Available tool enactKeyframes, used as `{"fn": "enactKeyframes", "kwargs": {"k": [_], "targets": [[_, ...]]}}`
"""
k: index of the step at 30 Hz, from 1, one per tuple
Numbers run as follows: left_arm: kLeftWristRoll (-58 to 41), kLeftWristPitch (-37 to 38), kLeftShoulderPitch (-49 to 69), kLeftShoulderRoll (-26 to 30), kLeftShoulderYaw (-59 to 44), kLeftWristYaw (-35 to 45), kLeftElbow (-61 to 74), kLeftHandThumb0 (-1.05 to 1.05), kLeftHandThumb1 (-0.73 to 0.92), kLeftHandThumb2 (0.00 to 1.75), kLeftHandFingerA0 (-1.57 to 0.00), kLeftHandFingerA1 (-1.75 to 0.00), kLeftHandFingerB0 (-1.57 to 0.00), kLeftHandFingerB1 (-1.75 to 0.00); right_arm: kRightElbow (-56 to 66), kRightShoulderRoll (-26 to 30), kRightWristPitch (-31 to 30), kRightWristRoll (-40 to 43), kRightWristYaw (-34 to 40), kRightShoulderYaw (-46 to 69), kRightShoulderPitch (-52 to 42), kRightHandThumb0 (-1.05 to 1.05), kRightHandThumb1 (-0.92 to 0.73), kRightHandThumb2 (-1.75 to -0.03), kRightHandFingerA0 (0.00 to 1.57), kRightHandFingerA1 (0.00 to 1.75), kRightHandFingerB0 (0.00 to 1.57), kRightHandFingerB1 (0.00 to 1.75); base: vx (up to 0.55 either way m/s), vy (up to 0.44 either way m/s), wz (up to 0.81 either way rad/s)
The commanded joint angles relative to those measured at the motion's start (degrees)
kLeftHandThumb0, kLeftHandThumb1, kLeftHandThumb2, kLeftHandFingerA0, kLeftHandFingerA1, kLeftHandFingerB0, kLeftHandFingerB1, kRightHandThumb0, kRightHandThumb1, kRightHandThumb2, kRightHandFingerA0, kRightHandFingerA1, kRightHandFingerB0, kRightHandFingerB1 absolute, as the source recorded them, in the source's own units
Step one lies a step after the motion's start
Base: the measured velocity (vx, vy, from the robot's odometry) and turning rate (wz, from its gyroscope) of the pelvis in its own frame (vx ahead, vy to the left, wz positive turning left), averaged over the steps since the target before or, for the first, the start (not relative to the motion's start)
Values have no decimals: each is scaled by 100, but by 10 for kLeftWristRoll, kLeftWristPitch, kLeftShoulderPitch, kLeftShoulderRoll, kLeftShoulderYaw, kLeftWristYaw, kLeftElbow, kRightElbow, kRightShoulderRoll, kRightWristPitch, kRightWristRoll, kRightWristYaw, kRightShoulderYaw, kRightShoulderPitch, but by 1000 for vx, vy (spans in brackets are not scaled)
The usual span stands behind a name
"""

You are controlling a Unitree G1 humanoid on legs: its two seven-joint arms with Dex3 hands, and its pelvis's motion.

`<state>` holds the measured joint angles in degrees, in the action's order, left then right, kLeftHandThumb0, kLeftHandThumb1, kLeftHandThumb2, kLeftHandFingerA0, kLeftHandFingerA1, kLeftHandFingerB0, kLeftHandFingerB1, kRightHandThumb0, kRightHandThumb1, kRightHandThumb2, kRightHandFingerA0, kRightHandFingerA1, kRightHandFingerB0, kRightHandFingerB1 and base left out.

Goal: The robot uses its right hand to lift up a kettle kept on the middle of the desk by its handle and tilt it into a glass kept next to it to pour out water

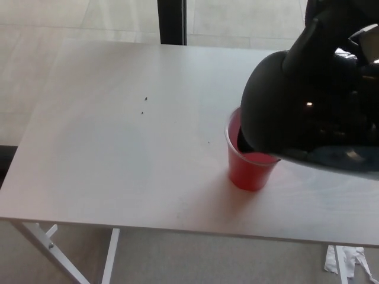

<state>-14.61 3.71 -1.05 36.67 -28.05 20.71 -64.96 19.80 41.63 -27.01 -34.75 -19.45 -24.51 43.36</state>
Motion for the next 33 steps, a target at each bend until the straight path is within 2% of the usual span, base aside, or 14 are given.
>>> {"fn": "enactKeyframes", "kwargs": {"k": [1, 6, 9, 10, 15, 16, 17, 25, 26, 27, 29, 30, 31, 33], "targets": [[-3, -8, 3, 13, -1, 3, 5, -105, 31, 113, -135, -98, -96, -153, -13, -5, 27, -116, -30, -47, 14, -35, -54, -80, 93, 174, 82, 120, 0, 0, 0], [-3, -4, 4, 11, -2, 0, 2, -105, 32, 114, -136, -95, -95, -153, -14, -1, 26, -169, -57, -69, 30, -38, -58, -76, 94, 164, 79, 89, 0, 0, 0], [-3, 4, 4, 10, -2, 5, -1, -105, 30, 112, -136, -97, -98, -152, -9, -4, 25, -180, -86, -78, 42, -49, -60, -60, 98, 173, 84, 122, 0, 0, 0], [-1, 2, 5, 10, 0, 2, 1, -105, 33, 115, -128, -104, -92, -156, -6, -4, 27, -184, -92, -81, 43, -54, -47, -93, 128, 143, 88, 112, 0, 0, 0], [-8, -1, 6, 7, -4, 8, 2, -105, 34, 113, -139, -92, -98, -151, 9, -27, 19, -225, -161, -112, 69, -42, -63, -76, 100, 174, 85, 116, 0, 0, 0], [-6, -5, 5, 6, -3, 3, 1, -40, -24, 78, -128, -106, -110, -126, 7, -35, 25, -237, -163, -119, 72, -46, -50, -103, 126, 136, 91, 104, 0, 0, 0], [-5, -6, 4, 6, -2, 1, 0, -105, 30, 112, -136, -96, -96, -152, 6, -39, 27, -247, -174, -127, 79, -46, -50, -103, 127, 136, 88, 99, 0, 0, 0], [-4, -4, 8, 0, -1, 0, 5, -105, 31, 112, -133, -100, -95, -153, -8, -88, 45, -334, -246, -189, 111, -38, -58, -77, 100, 164, 83, 90, 0, 0, 0], [-6, -5, 11, -2, -1, 3, 10, -20, -10, 81, -125, -115, -115, -114, -10, -91, 52, -354, -253, -197, 114, -42, -46, -99, 126, 135, 87, 97, 0, 0, 0], [-5, -12, 9, -1, 0, 1, 9, -105, 32, 112, -133, -97, -95, -151, -13, -95, 56, -371, -256, -205, 114, -42, -45, -100, 125, 134, 89, 100, 0, 0, 0], [-4, -10, 10, -1, 0, 1, 8, -105, 33, 111, -130, -97, -97, -147, -14, -100, 57, -380, -256, -209, 111, -43, -46, -100, 125, 134, 88, 98, 0, 0, 0], [-7, -9, 10, -3, -2, 3, 9, -105, 28, 116, -136, -91, -92, -156, -15, -103, 56, -383, -256, -210, 108, -40, -56, -85, 102, 170, 87, 120, 0, 0, 0], [-6, -5, 10, -3, -1, 5, 7, -105, 31, 116, -136, -89, -93, -154, -16, -109, 55, -391, -261, -212, 106, -47, -48, -102, 127, 136, 90, 104, 0, 0, 0], [-5, -8, 9, -3, 0, 5, 7, -105, 34, 112, -134, -98, -98, -148, -15, -114, 57, -405, -265, -214, 101, -42, -57, -84, 102, 171, 88, 120, 0, 0, 0]]}}
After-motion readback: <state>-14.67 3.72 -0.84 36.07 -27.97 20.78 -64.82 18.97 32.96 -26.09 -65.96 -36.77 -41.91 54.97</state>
